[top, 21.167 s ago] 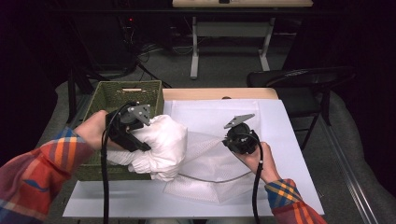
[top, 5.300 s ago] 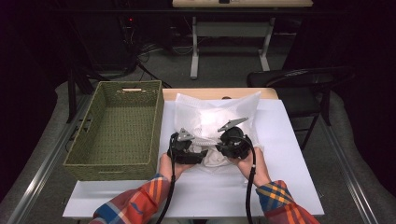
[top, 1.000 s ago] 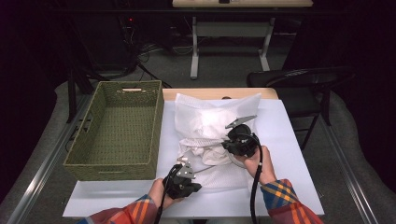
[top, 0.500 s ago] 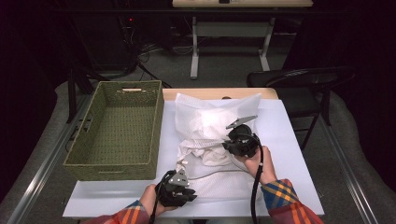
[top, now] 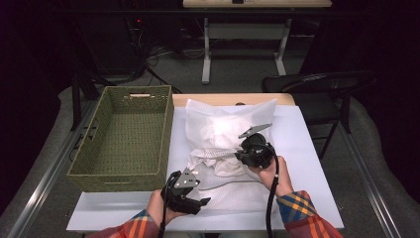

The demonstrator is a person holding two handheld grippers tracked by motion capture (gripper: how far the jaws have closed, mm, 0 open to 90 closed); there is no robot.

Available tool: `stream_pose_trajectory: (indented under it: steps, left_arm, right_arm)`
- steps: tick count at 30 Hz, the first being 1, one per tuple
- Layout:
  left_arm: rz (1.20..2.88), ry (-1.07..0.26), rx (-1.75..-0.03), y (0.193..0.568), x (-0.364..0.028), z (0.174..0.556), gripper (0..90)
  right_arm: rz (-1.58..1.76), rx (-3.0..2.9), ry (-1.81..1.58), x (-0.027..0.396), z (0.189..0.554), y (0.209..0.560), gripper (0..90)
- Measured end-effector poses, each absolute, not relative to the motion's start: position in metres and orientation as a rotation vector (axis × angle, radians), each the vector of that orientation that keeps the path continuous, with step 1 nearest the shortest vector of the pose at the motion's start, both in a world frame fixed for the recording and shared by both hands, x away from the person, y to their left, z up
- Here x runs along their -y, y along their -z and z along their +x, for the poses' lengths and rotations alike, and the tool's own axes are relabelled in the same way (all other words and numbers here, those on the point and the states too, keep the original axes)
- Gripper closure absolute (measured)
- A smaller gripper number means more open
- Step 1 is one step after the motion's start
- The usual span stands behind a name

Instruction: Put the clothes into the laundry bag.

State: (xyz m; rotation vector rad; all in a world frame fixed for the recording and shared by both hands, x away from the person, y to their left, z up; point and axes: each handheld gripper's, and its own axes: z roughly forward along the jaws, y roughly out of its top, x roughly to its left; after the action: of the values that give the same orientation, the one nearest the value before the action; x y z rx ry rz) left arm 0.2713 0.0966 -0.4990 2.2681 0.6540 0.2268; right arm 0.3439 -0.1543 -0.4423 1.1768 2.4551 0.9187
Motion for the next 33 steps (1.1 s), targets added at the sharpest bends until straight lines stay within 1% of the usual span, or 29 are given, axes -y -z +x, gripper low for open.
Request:
stream_pose_trajectory:
  steps: [5, 12, 18, 20, 21, 23, 30, 32, 33]
  left_arm:
    - [2.288, -0.242, -0.720, 0.500, -0.109, 0.277, 30.6]
    - [2.308, -0.272, -0.758, 0.501, -0.124, 0.270, 28.3]
    - [2.331, -0.264, -0.809, 0.508, -0.130, 0.268, 27.9]
    - [2.330, -0.262, -0.824, 0.510, -0.131, 0.271, 29.2]
    - [2.335, -0.244, -0.829, 0.511, -0.132, 0.272, 31.4]
    - [2.338, -0.225, -0.843, 0.515, -0.132, 0.274, 38.5]
    - [2.355, -0.155, -0.842, 0.526, -0.135, 0.279, 77.6]
    - [2.351, -0.137, -0.826, 0.526, -0.135, 0.277, 86.1]
    - [2.350, -0.134, -0.821, 0.526, -0.136, 0.276, 87.3]
  right_arm:
    - [1.164, -2.466, -0.928, 0.155, 0.338, 0.439, 87.0]
    - [1.134, -2.483, -0.948, 0.157, 0.326, 0.434, 87.0]
    - [1.123, -2.500, -0.966, 0.160, 0.317, 0.432, 87.0]
    - [1.121, -2.503, -0.975, 0.161, 0.316, 0.432, 86.9]
    - [1.122, -2.505, -0.981, 0.161, 0.315, 0.432, 86.9]
    - [1.115, -2.515, -0.984, 0.161, 0.314, 0.432, 86.8]
    - [1.075, -2.579, -0.958, 0.152, 0.312, 0.440, 86.4]
    - [1.070, -2.593, -0.950, 0.151, 0.312, 0.442, 86.0]
    - [1.067, -2.593, -0.951, 0.151, 0.312, 0.443, 85.8]
